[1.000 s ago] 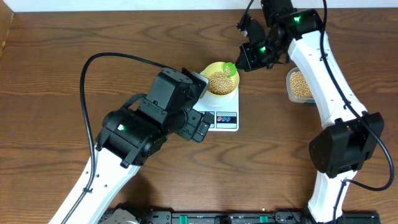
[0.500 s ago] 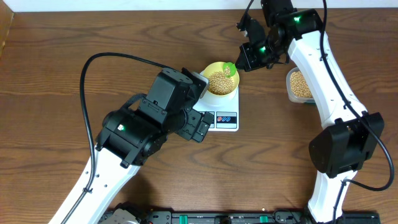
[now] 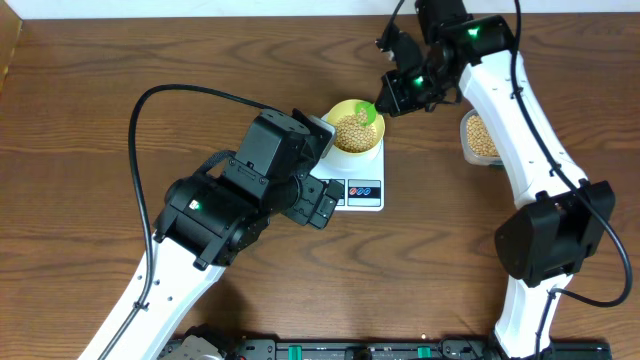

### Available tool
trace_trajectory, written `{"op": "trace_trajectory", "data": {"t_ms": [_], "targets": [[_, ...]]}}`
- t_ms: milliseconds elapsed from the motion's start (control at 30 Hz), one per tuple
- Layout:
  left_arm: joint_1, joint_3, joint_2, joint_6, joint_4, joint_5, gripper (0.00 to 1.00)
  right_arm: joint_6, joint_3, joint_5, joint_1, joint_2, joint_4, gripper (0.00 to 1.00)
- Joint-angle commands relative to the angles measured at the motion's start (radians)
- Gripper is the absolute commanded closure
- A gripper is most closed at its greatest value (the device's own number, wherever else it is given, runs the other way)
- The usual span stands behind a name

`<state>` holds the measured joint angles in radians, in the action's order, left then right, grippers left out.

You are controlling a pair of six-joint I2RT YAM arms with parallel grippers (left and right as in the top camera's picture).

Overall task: Scoop item into bowl and weigh 50g on scale
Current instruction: 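Shake the tilted scoop over the bowl to add soybeans slowly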

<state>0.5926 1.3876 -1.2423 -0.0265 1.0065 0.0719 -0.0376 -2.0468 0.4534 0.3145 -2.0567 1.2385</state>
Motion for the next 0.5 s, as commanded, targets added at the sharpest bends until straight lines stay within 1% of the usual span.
{"op": "trace_trajectory", "data": {"t_ms": [0, 467], "targets": [[-0.002, 0.022, 0.000, -0.006, 0.003, -0.012, 0.02, -0.012, -0.021, -0.016, 0.023, 0.035, 0.003, 0.99], [-0.002, 0.022, 0.000, -0.006, 0.003, -0.012, 0.02, -0.012, -0.021, -0.037, 0.028, 0.035, 0.007, 0.99]]}}
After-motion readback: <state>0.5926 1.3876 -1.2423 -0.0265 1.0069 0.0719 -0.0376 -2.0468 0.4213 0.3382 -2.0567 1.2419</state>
